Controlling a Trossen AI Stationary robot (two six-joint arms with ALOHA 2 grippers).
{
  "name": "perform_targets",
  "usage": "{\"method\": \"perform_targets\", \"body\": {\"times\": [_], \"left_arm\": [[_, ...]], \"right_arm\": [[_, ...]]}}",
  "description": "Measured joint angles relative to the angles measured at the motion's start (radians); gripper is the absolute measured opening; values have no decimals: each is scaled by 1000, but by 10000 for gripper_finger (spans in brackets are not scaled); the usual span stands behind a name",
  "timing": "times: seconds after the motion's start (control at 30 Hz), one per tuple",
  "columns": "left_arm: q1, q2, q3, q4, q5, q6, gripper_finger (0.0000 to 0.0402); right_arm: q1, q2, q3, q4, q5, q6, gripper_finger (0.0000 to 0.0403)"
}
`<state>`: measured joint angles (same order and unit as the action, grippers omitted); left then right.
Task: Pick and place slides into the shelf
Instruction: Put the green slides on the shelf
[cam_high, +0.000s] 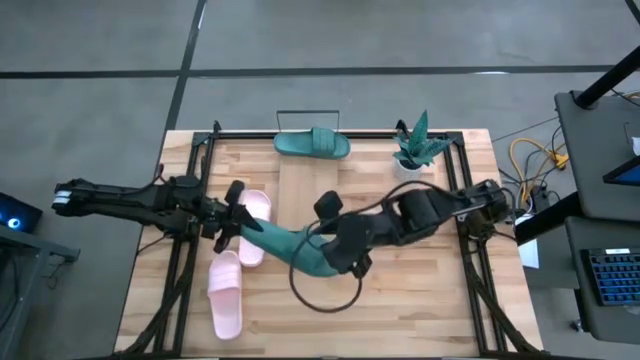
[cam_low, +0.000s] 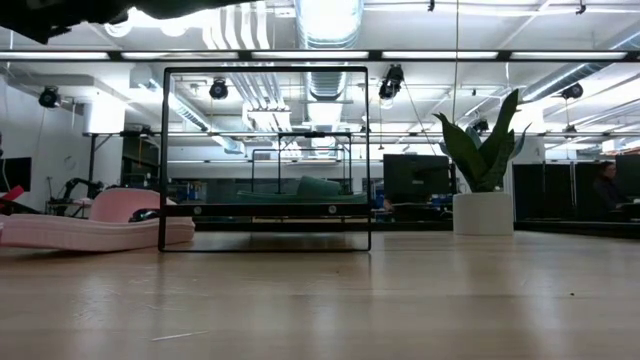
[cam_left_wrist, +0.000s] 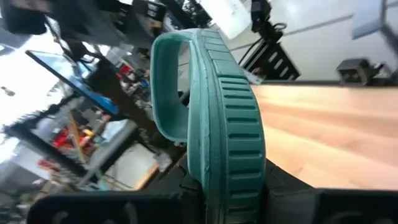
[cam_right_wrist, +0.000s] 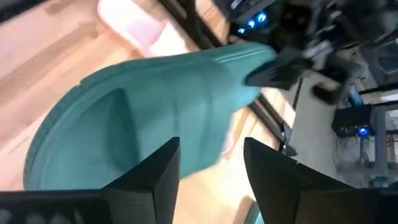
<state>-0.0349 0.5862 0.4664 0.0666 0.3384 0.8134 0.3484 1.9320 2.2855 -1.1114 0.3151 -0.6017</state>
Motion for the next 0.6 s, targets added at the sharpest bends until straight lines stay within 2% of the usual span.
{"method": "perform_targets", "body": {"times": [0.1, 0.27, 0.47, 0.6], "left_arm": [[-1, -4, 0, 3, -47, 48, 35], [-1, 2, 0, 3, -181, 89, 35], [0, 13, -1, 3, -265, 112, 35], [0, 14, -1, 4, -270, 134, 35]], "right_arm": [[7, 3, -31, -1, 29, 40, 165], [9, -1, -43, -51, 158, 81, 164], [10, -37, -39, -149, 168, 133, 157], [9, -69, -41, -176, 166, 157, 151]]}}
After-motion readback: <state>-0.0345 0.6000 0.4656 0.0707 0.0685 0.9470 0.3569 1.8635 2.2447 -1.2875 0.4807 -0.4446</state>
